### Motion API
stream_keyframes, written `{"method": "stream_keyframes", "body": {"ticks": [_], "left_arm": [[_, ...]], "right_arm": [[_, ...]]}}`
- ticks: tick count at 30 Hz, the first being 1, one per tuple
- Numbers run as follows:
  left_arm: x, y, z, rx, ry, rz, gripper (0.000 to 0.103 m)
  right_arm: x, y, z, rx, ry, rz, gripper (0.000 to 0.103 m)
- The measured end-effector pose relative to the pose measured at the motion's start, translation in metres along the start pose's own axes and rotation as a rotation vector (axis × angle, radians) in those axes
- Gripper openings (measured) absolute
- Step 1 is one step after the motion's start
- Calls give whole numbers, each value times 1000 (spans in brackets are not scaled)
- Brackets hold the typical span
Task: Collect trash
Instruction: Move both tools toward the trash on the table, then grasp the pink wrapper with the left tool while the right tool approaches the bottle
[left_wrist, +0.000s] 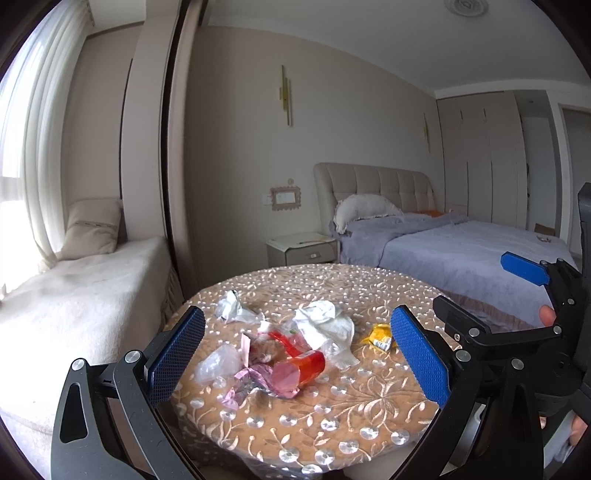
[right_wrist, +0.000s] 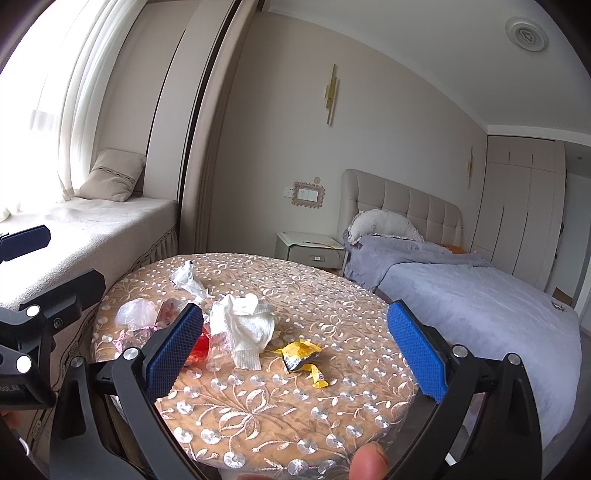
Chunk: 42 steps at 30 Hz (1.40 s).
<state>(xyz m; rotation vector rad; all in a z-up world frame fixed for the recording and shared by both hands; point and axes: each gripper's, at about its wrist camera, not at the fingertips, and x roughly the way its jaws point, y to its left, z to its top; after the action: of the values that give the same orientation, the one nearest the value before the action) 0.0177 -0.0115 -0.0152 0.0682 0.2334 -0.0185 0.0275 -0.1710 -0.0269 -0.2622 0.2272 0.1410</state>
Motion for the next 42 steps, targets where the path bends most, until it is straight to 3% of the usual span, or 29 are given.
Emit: {"method": "stream_keyframes", "body": {"ticks": [5, 10, 16, 25, 33, 42], "left_arm": [[1, 1, -3, 14, -16, -7, 99], [10, 2, -10, 9, -8, -91, 99], [34, 1, -32, 67, 33, -15, 99], [76, 42, -59, -72, 112, 19, 99], [128, 54, -93, -47, 282, 144, 99], [158, 87, -111, -153, 343, 135, 96]], "right_arm": [[9, -3, -3, 16, 16, 3, 99], [23, -4, -11, 25, 32, 10, 99], [51, -2, -23, 20, 82, 21, 99], [91, 8, -35, 34, 174, 130, 99], [121, 26, -42, 16, 219, 235, 99], [148, 54, -46, -17, 270, 301, 99]]}}
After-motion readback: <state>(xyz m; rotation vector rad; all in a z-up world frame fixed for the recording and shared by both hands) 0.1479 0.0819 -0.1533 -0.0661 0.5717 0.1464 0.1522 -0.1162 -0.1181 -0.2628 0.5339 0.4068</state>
